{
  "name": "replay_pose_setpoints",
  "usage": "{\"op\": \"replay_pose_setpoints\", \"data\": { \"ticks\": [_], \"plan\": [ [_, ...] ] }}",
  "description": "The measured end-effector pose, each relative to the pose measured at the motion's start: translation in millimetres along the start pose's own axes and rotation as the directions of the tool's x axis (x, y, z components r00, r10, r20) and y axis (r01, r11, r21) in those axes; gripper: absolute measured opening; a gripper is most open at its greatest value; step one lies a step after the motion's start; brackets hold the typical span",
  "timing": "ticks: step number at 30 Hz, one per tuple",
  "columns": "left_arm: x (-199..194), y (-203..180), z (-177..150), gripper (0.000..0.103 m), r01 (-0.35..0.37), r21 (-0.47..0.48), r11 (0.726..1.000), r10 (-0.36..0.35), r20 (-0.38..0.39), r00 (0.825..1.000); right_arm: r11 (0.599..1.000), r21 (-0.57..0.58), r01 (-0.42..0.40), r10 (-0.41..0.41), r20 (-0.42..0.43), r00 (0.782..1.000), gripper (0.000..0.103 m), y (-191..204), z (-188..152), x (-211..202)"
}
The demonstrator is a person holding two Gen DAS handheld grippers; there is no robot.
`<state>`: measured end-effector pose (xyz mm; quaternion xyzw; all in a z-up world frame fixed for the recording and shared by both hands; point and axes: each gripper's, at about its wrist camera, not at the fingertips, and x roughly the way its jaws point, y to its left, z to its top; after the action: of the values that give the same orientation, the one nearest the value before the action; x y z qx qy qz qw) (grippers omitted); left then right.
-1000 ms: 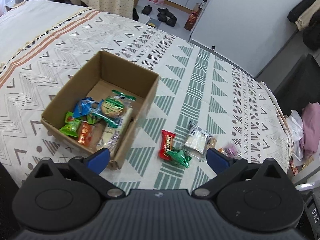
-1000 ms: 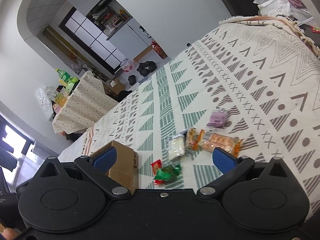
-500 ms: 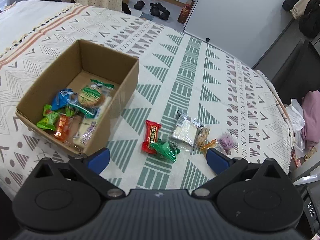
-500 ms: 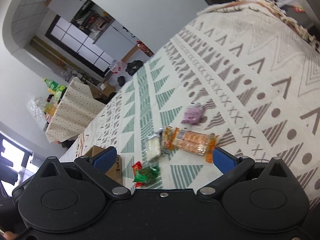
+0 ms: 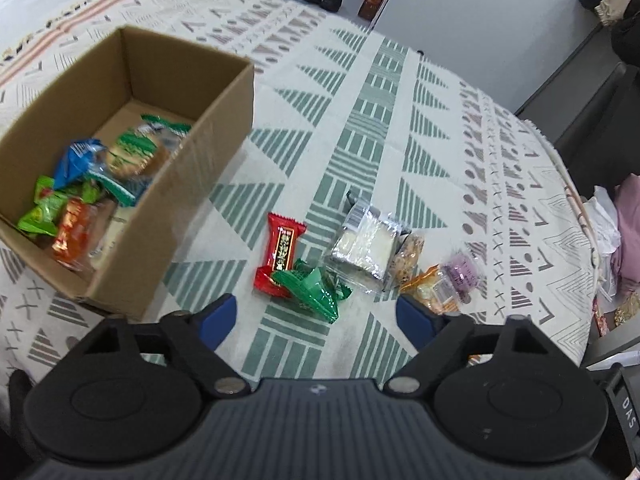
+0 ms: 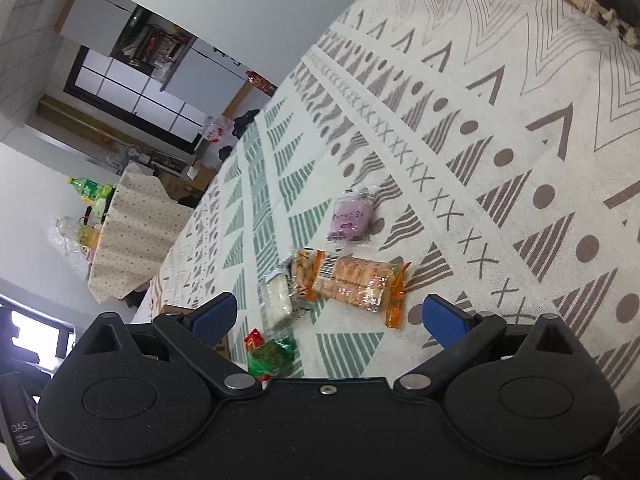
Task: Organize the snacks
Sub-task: 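Lower the left gripper to the green candy while the right approaches the orange-ended cracker pack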
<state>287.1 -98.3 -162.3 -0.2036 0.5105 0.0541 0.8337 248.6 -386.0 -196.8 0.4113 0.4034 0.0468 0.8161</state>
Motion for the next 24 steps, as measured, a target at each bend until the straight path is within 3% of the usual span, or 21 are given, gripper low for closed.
{"op": "replay_pose_setpoints", "data": {
  "ticks": [5, 8, 11, 17, 19, 20, 24],
  "plan": [
    [23, 2, 2, 0.071, 0.001, -0.038, 0.999, -0.003, -0.04, 0.999, 1.0, 0.01, 0.008, -0.007, -0.025, 1.0, 0.093, -5, 4, 15],
    [34, 3, 4, 0.068, 0.005, -0.06, 0.998, -0.008, -0.051, 0.999, 0.997, -0.059, 0.043, -0.044, -0.009, 0.999, 0.093, 2, 6, 20],
    [41, 2, 7, 0.064, 0.015, -0.085, 0.996, -0.02, -0.056, 0.998, 0.996, -0.086, 0.024, -0.026, -0.025, 0.999, 0.093, 5, 10, 27],
    [58, 4, 8, 0.047, 0.017, -0.127, 0.992, -0.027, -0.083, 0.996, 0.994, -0.108, 0.029, -0.031, -0.022, 0.999, 0.092, 7, 16, 37],
    [62, 5, 7, 0.032, 0.002, -0.136, 0.991, -0.014, -0.086, 0.996, 0.993, -0.117, 0.027, -0.03, -0.024, 0.999, 0.092, 9, 18, 41],
    [62, 6, 6, 0.029, -0.008, -0.141, 0.99, -0.004, -0.086, 0.996, 0.992, -0.122, 0.028, -0.032, -0.026, 0.999, 0.092, 9, 18, 44],
    [58, 11, 5, 0.027, -0.01, -0.153, 0.988, -0.001, -0.067, 0.998, 0.992, -0.125, 0.031, -0.035, -0.031, 0.999, 0.092, 10, 19, 52]
  ]
}}
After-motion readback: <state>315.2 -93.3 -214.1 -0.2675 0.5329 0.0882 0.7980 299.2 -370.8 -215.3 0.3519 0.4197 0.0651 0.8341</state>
